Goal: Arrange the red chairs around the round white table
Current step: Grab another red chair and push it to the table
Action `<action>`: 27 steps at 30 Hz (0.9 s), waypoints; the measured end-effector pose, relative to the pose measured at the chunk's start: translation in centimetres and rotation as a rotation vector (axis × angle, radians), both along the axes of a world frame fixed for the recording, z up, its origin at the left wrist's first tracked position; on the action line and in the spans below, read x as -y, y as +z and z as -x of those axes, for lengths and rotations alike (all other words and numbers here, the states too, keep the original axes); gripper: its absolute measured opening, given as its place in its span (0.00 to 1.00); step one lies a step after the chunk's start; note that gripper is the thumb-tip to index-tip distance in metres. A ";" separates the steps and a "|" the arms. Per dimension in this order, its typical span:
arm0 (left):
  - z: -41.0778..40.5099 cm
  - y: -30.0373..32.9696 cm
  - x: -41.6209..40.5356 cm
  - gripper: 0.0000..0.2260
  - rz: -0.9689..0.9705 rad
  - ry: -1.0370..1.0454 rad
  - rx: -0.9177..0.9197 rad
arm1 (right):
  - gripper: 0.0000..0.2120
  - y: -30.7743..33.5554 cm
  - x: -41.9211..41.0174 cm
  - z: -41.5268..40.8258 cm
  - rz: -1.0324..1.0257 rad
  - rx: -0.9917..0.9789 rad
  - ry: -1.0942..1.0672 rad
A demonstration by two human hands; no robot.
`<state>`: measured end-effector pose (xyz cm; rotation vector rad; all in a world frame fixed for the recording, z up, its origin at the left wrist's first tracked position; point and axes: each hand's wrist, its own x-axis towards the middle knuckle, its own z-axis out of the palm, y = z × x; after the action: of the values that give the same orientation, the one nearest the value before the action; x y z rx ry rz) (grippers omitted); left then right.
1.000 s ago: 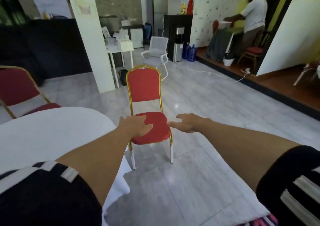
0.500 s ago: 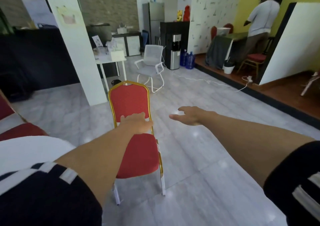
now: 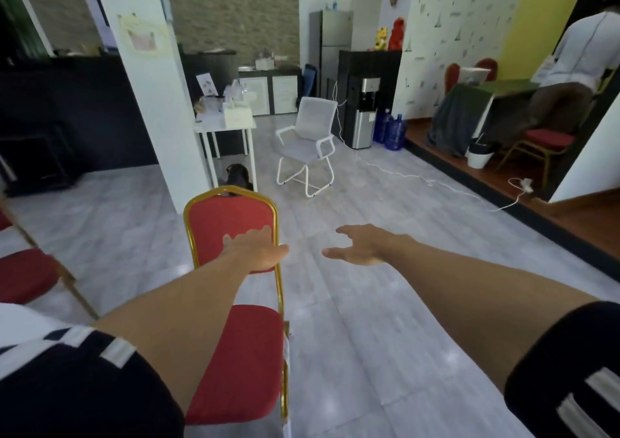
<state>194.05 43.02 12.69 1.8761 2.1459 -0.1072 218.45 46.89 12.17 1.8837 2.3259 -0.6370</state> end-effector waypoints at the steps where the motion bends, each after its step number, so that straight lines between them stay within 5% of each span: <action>1: 0.0 -0.3 -1.9 0.34 -0.002 0.004 0.002 | 0.49 -0.1 -1.7 0.0 -0.002 -0.005 0.010; 15: 0.6 -2.0 -26.2 0.36 0.003 0.148 0.054 | 0.56 -1.1 -30.0 1.3 -0.019 -0.041 0.162; 27: -0.8 -4.3 -38.8 0.37 0.005 0.506 0.051 | 0.48 -3.3 -50.9 3.9 -0.030 0.003 0.635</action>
<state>194.88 81.86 8.44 1.2628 2.5008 0.0412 214.59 97.81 8.84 1.0317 2.7154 -0.5124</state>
